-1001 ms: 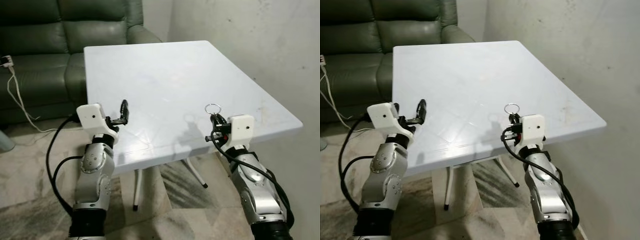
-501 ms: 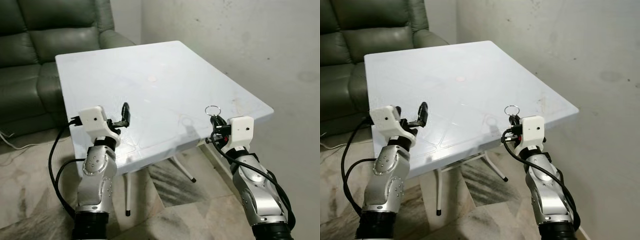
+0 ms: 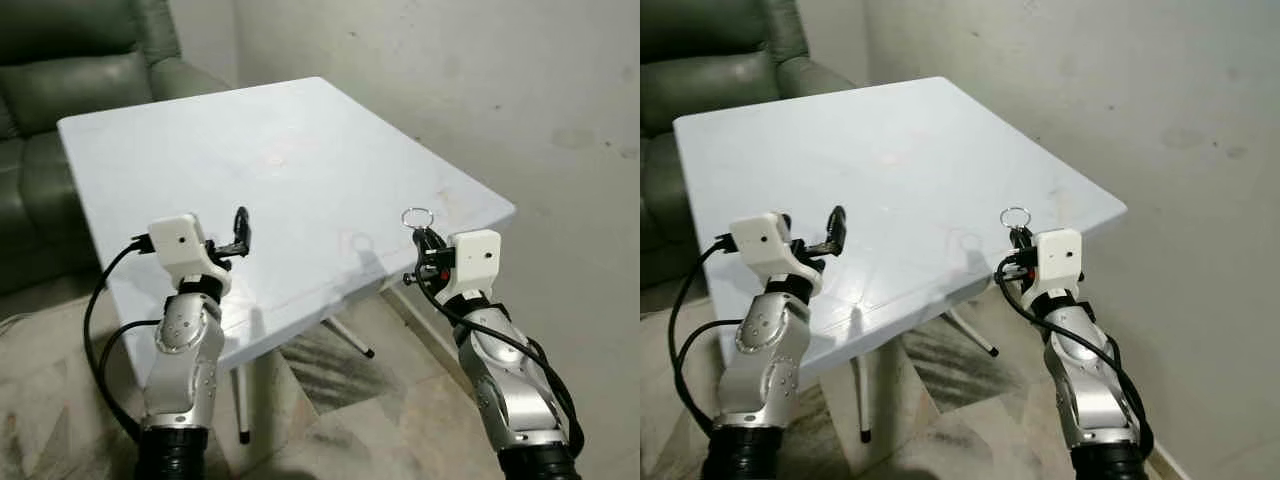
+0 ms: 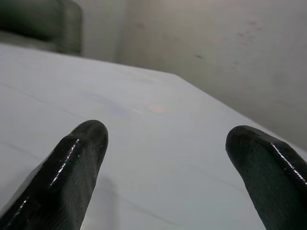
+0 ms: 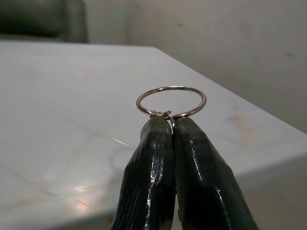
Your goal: Hang keys on a hook
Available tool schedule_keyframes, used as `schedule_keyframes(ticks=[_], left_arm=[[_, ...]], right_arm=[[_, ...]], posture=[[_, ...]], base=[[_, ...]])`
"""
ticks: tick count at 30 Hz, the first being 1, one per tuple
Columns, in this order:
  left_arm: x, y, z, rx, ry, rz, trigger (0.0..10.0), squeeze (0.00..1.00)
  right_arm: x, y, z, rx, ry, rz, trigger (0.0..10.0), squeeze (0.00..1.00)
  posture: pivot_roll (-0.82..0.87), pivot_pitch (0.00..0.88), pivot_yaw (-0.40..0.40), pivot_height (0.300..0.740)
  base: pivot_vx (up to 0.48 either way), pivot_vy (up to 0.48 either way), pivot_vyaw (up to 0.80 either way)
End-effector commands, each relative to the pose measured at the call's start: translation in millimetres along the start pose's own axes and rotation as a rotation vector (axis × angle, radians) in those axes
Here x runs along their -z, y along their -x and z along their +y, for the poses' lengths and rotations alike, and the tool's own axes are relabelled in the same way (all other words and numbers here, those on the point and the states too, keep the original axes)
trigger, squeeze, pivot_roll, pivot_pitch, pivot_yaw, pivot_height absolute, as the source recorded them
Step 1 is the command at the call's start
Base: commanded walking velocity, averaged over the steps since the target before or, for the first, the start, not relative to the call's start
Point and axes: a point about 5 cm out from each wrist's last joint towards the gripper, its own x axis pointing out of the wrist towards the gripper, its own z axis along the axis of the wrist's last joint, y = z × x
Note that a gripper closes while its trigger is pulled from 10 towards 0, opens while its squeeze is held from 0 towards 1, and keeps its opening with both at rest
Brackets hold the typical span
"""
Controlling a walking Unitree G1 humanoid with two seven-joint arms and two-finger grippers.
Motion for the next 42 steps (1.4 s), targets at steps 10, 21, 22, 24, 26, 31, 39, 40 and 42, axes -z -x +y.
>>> schedule_keyframes(ticks=[10, 21, 22, 24, 26, 31, 39, 40, 42], left_arm=[[-2, 0.1, -6.1, 0.022, -0.015, 0.002, 10.0, 0.0], [-1, 0.3, -5.5, 0.013, 0.001, 0.021, 10.0, 0.0], [-1, 0.1, -5.6, 0.014, 0.003, 0.024, 10.0, 0.0], [-1, -0.4, -5.9, 0.011, 0.006, 0.032, 10.0, 0.0], [-1, -0.7, -6.6, 0.013, -0.003, 0.033, 10.0, 0.0], [-2, -0.8, -6.6, 0.012, -0.016, 0.036, 10.0, 0.0], [-4, 8.8, -4.9, 0.057, -0.04, 0.038, 10.0, 0.0], [-4, 9.6, -5.0, 0.06, -0.042, 0.039, 10.0, 0.0], [-4, 11.2, -5.0, 0.07, -0.043, 0.042, 10.0, 0.0]], right_arm=[[-4, -0.8, -1.4, 0.006, 0.001, -0.008, 10.0, 0.0], [-6, -1.2, -1.4, 0.013, -0.002, -0.009, 10.0, 0.0], [-6, -1.3, -1.3, 0.014, -0.003, -0.009, 10.0, 0.0], [-6, -1.4, -1.4, 0.015, -0.004, -0.01, 10.0, 0.0], [-6, -1.6, -1.7, 0.017, -0.005, -0.01, 10.0, 0.0], [-7, -1.5, -1.6, 0.021, -0.007, -0.011, 10.0, 0.0], [-9, 0.5, -9.0, 0.033, 0.008, -0.016, 10.0, 0.0], [-9, 0.8, -9.5, 0.034, 0.009, -0.016, 10.0, 0.0], [-9, 1.8, -10.9, 0.035, 0.012, -0.014, 10.0, 0.0]], posture=[[0.01, 0.0, -0.081, 0.74], [0.01, 0.0, -0.083, 0.74], [0.01, 0.0, -0.083, 0.74], [0.01, 0.0, -0.082, 0.74], [0.01, 0.0, -0.082, 0.74], [0.01, 0.0, -0.08, 0.74], [0.01, 0.0, -0.076, 0.74], [0.01, 0.0, -0.076, 0.74], [0.01, 0.0, -0.074, 0.74]], base=[[0.0, 0.0, -0.74], [0.0, 0.0, -0.74], [0.0, 0.0, -0.74], [0.0, 0.0, -0.74], [0.0, 0.0, -0.74], [0.0, 0.0, -0.74], [0.0, 0.0, -0.74], [0.0, 0.0, -0.74], [0.0, 0.0, -0.74]])
